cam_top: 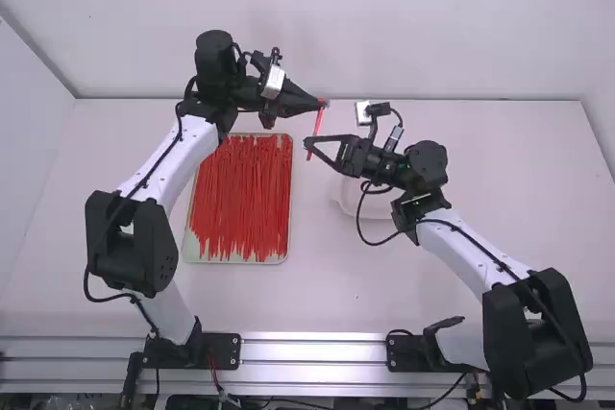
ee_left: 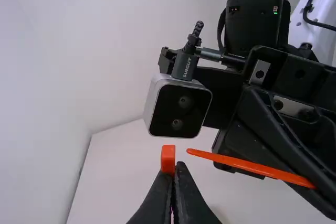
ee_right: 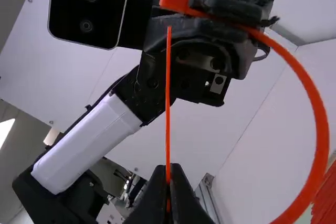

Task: Fasten the cable tie

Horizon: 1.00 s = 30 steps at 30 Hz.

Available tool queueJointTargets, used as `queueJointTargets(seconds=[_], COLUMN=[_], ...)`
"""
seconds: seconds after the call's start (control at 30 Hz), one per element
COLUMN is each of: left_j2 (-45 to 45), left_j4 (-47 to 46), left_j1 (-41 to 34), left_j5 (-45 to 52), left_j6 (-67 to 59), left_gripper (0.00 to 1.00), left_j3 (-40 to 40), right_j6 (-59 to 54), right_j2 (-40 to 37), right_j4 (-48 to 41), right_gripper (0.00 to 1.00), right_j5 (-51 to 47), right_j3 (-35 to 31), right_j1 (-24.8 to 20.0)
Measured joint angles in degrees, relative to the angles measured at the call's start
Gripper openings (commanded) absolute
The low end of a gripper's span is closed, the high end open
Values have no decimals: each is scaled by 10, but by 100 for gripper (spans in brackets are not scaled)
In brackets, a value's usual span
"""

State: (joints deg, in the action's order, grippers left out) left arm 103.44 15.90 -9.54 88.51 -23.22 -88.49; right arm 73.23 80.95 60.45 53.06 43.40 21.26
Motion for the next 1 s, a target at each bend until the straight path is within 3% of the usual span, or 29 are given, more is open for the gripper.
queueJointTargets(seconds=[1.0], left_j2=[0], left_j4=[-6], left_j1=[-11], left_j5=[0], left_j6=[-2], left_gripper=[2], left_j3=[0], right_j6=[3], right_j2=[0], right_j4=[0], right_gripper=[0], right_j5=[-7], right_j3=[0], right_j1=[0])
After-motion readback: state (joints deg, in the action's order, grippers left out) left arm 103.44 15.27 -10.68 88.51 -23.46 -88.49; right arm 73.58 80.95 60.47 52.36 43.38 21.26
